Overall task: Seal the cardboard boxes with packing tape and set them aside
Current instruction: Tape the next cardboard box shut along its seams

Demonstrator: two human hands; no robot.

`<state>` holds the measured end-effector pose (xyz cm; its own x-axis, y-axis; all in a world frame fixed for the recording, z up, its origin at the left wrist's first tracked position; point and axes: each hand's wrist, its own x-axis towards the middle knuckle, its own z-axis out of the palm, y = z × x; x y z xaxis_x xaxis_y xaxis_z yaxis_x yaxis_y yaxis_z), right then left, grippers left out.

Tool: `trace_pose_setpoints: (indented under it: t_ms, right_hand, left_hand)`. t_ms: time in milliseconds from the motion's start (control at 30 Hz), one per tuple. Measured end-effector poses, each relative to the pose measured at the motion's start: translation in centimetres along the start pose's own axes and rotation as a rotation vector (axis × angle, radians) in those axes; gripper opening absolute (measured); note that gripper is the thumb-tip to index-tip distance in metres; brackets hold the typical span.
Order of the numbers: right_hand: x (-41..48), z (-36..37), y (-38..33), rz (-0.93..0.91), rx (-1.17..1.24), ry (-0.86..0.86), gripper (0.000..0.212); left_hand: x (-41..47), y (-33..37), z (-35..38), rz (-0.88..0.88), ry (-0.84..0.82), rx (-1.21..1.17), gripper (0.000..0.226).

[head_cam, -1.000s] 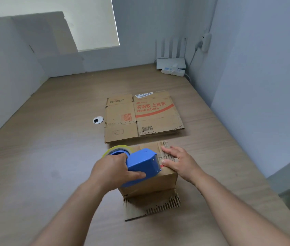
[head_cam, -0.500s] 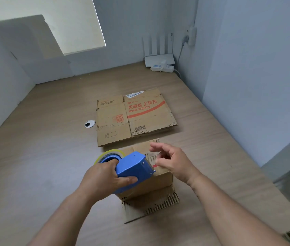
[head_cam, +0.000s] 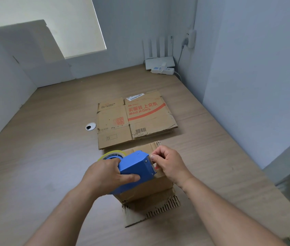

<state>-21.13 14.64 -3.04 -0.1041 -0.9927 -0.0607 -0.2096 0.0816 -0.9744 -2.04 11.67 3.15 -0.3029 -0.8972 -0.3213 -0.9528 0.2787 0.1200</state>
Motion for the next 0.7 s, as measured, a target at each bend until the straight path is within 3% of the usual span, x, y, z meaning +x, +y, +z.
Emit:
trace_pose_setpoints:
  t_ms: [267, 433, 567, 700]
  right_hand:
    - [0.5, 0.0, 0.1, 0.035, -0.076, 0.068, 0.018]
    - [1.0, -0.5, 0.2, 0.077, 0.008, 0.112, 0.017]
    - [1.1, -0.4, 0.1, 0.118, 0.09, 0.2, 0.015]
    - [0.7, -0.8, 0.6, 0.184, 0.012, 0.263, 0.013]
  left_hand:
    - [1.0, -0.2, -3.7, -0.124, -0.158, -0.221, 0.057]
    - [-0.1, -3.3, -5.3, -0.32, -0.221, -0.109, 0.068]
    - [2.3, -1.8, -3.8, -0.325, -0.19, -0.027, 0.061]
    - [3.7, -0.5, -3.6, -0.32, -0.221, -0.039, 0.055]
